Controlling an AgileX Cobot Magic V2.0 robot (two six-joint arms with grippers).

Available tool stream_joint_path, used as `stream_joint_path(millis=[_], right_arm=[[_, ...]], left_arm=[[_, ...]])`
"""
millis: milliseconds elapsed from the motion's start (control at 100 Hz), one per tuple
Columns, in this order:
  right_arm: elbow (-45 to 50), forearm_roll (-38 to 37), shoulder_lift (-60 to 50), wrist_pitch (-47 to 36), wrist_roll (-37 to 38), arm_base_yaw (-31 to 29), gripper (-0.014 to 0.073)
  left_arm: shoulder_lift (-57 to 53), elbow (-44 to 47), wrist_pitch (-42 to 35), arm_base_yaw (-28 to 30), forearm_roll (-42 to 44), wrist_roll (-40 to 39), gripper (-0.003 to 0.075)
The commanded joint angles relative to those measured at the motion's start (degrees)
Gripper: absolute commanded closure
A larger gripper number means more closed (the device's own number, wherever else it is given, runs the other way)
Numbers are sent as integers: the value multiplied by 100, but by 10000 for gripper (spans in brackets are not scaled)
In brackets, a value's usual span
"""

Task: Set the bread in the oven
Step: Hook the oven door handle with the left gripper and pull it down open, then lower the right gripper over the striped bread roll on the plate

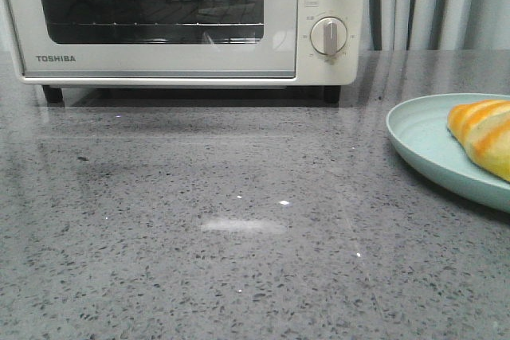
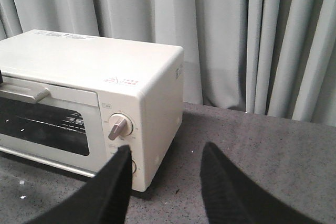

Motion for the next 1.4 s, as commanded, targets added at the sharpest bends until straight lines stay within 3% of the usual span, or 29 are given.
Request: stream_joint_path(millis=[0,260,500,690,840,1050,1390], right_arm=[[-205,-109,8,-395,-52,1,315],[-205,-109,-142,-395,-52,1,315],[-205,-109,-180,-355,-52,1,315],[-205,-109,-180,-329,-52,1,315],[-205,-109,-180,-157,-52,1,315],[-205,-109,-180,515,-52,1,315],[-497,221,246,1981,-52,1,315]], left_arm=[[-72,-164,-342,-39,-5,15,740],[14,-47,-116,-39,-5,15,740],[-190,752,-64,-231,-17,-24,740],[-1028,1631,-173,-770,-174,-24,740],[-2040,2082,287,-1435,-559,-24,740],[-3405,2100,941,-2276,-702,-24,740],[-4370,2039,1657,-2312,-767,-24,740]])
